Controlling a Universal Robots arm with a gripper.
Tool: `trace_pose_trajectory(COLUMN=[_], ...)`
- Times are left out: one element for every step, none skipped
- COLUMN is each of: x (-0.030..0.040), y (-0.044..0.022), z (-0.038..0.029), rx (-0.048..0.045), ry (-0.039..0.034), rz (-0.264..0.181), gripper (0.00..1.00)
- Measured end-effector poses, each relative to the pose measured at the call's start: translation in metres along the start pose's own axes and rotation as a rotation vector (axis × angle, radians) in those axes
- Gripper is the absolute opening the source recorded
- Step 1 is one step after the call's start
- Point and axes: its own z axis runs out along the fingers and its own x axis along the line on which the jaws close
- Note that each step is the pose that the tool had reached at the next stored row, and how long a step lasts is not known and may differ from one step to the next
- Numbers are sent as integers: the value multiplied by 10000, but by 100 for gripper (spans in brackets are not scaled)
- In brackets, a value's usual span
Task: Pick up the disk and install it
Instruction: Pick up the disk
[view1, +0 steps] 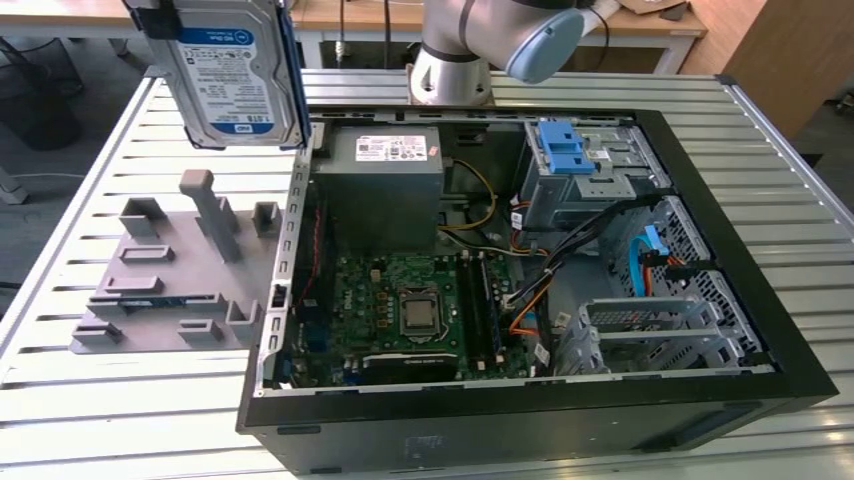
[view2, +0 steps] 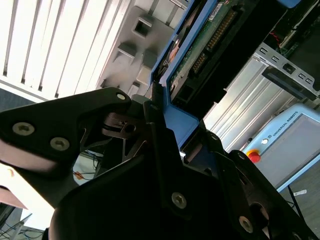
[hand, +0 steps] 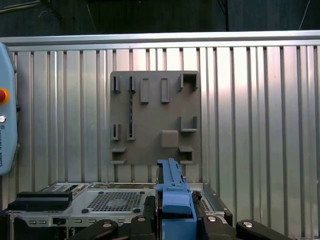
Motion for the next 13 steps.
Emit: trace_pose_trajectory(x=[1,2,3,4,5,5,7,8,9,10,11,12,12], y=[-3,-7,-10,-13,-16,-20,-23,-26,-30,-33,-37,-41,-45], z=[0,0,0,0,0,0,0,0,0,0,0,0,0], rx=[0,0,0,0,0,0,1,0,0,0,1,0,0], ry=[0,0,0,-1,0,0,0,0,0,0,-1,0,-1], rz=[-1,0,0,0,0,0,0,0,0,0,0,0,0], gripper=[36,36,36,36,36,36,36,36,36,36,36,36,36])
